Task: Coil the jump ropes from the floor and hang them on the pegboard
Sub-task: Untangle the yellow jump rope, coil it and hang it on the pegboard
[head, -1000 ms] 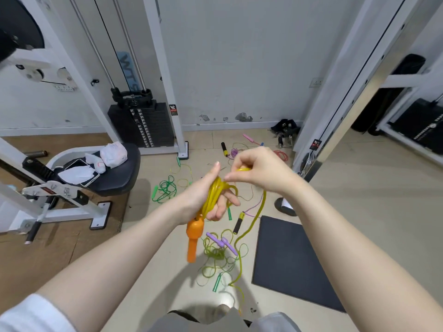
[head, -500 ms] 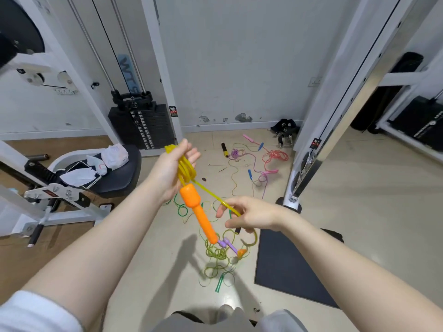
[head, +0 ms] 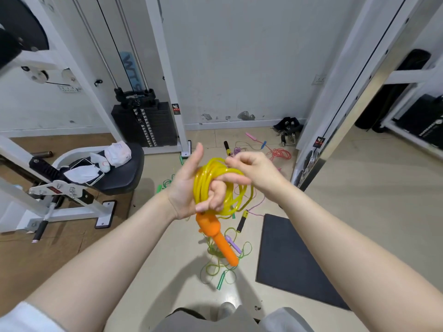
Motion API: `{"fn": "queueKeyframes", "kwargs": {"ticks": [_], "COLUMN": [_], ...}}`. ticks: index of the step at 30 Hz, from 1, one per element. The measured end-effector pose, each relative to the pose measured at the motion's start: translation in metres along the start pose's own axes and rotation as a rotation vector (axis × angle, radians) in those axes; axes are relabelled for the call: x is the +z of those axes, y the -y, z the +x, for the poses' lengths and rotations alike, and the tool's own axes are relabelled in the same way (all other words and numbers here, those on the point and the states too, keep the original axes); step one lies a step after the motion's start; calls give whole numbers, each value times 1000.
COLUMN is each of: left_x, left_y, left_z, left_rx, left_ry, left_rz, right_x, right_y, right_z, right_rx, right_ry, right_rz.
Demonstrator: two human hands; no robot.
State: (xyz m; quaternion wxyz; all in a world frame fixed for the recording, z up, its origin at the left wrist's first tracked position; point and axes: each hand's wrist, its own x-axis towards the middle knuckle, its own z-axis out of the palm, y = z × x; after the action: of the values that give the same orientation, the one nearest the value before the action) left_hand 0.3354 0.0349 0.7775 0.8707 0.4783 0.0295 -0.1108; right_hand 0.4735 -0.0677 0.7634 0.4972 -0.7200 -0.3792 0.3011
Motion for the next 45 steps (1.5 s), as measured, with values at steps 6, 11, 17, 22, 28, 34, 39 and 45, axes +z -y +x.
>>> {"fn": "queueKeyframes", "kwargs": {"ticks": [6,11,17,22,28,34,39,45], "left_x": [-2,-38,-18,2,9,-32,-46,-11], "left_y": [-1,16,18,4,-9,0,20,16], "left_z": [13,15,8,8,11,24,16,8], "left_rx": [342,294,-146,-171,269,326,-61,-447], "left_ry": [-507,-896,-506,150,62,-680,-743,-193], "left_rz": [-109,304,632,240,-45,-52,534,516], "right_x": [23,19,-5,-15,-5,7,4,-23], "right_y": [-10,3,34,31,-10,-20,11,29], "right_z": [-19,-30,-19,-7,-11,-30,-27,-17], "right_rx": [265,261,-45,-119,130,267,29,-167], "right_ry": [443,733,385,80,184,550,557,262], "right_rz": [-138,-214,-237,52,78,-138,-606,-507]}}
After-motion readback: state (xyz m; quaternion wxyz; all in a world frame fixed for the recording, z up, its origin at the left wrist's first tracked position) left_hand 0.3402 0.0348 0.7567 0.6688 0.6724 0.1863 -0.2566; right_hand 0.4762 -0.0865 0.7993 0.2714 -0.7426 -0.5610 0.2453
